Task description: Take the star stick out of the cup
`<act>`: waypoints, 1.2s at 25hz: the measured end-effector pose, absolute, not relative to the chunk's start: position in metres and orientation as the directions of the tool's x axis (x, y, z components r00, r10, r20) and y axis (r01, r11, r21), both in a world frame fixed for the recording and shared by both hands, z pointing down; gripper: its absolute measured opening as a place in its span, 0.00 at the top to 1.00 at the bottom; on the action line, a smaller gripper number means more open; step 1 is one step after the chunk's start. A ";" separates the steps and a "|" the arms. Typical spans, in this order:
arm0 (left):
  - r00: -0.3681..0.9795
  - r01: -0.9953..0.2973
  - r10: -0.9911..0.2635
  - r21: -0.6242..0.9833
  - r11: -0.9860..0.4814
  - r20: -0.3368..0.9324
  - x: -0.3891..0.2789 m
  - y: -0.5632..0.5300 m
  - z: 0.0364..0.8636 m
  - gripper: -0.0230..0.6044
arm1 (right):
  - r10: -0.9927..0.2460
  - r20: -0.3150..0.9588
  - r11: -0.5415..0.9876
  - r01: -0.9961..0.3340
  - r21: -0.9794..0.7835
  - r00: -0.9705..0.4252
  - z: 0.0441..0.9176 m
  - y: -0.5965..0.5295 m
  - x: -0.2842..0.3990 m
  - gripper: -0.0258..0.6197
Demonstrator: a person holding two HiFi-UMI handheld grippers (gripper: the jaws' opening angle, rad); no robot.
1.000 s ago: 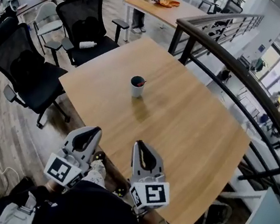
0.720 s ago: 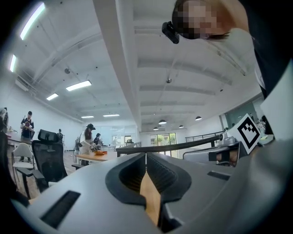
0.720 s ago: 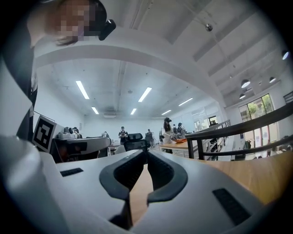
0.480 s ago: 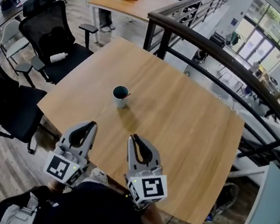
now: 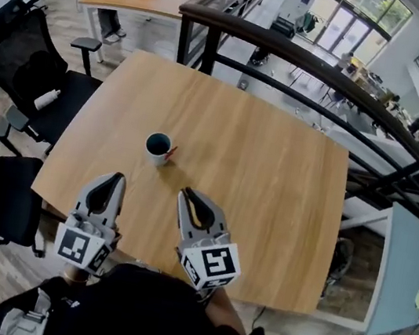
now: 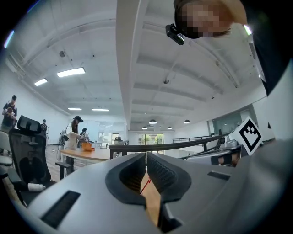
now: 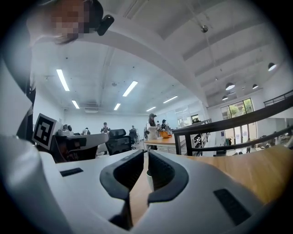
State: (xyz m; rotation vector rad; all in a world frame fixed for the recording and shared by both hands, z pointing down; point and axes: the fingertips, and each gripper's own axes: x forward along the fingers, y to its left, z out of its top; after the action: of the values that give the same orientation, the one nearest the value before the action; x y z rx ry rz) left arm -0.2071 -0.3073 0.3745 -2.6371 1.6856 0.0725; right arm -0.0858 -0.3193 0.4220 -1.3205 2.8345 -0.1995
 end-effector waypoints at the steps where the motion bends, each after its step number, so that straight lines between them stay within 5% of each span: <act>1: 0.433 -0.901 -0.900 0.018 -0.434 -0.042 -0.208 -0.312 0.375 0.93 | -0.772 0.047 0.626 -0.771 -0.119 -0.634 0.422 -0.323 -0.088 0.92; 30: 0.668 -0.744 -0.744 0.024 -0.668 -0.002 -0.230 -0.398 0.415 0.93 | -0.890 0.148 0.411 -0.900 -0.142 -0.430 0.471 -0.386 -0.126 0.92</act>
State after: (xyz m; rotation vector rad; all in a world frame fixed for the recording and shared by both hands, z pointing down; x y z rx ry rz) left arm -0.2302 -0.3983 0.4146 -2.8880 1.2886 0.0190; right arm -0.1256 -0.3863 0.4714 -1.7019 2.6802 -0.3196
